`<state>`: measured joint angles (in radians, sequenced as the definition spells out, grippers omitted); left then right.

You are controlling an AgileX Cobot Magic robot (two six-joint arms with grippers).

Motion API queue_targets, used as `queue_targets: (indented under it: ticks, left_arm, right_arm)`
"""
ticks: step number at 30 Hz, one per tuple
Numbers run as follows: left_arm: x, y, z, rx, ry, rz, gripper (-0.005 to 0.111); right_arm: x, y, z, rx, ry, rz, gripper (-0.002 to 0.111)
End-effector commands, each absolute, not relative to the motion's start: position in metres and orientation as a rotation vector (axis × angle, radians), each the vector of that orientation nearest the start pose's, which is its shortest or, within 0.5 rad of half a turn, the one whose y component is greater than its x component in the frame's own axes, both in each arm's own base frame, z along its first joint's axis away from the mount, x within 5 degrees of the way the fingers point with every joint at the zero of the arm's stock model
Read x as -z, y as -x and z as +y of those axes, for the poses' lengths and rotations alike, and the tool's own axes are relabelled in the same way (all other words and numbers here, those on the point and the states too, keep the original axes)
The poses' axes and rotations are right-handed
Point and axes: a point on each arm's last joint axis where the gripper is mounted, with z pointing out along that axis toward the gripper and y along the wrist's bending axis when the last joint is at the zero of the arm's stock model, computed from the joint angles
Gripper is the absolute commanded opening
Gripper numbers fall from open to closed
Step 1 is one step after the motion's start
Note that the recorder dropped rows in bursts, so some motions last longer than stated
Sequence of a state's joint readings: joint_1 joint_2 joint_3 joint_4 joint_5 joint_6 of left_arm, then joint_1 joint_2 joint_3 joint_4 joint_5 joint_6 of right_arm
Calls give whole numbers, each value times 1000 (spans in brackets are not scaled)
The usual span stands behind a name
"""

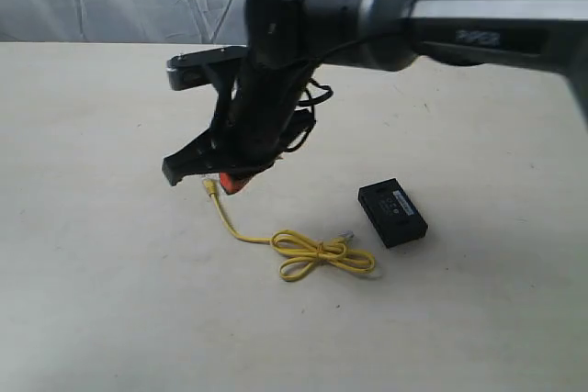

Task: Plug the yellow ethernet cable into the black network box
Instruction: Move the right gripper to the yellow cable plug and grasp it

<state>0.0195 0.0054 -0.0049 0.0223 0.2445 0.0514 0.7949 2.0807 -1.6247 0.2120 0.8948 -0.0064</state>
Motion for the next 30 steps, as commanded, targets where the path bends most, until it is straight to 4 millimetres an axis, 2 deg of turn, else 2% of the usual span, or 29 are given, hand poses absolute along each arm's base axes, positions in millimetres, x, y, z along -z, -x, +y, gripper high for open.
queue_targets:
  ticks: [1,5,12,15,17,18,24,30]
  left_arm:
    - [-192,-55,1,-67,-37,1716,0]
    - [-192,-55,1,-67,-37,1716,0]
    - [-192,-55,1,-67,-37,1716,0]
    - [-192,-55,1,-67,-37,1716,0]
    - [-192,-55,1,-67,-37,1716,0]
    - [-192,-55,1,-67,-37,1716,0]
    - [-192,-55,1,-67,-37,1716,0]
    - [-192,-55,1,-67,-37,1716,0]
  right_arm:
    - [-185,-309,349,-299,967,2758,-1]
    - [-177,-317,362,-291,936,2764,-1]
    - [-163,-320,364,-261,947,2778,1]
    - [-160,-318,366,-253,946,2779,15]
    - [-157,-318,368,-202,924,2763,30]
    - [-154,-318,369,-198,908,2765,31]
    - [-138,-317,378,-210,866,2747,31]
    - [-129,-320,377,-155,860,2744,31]
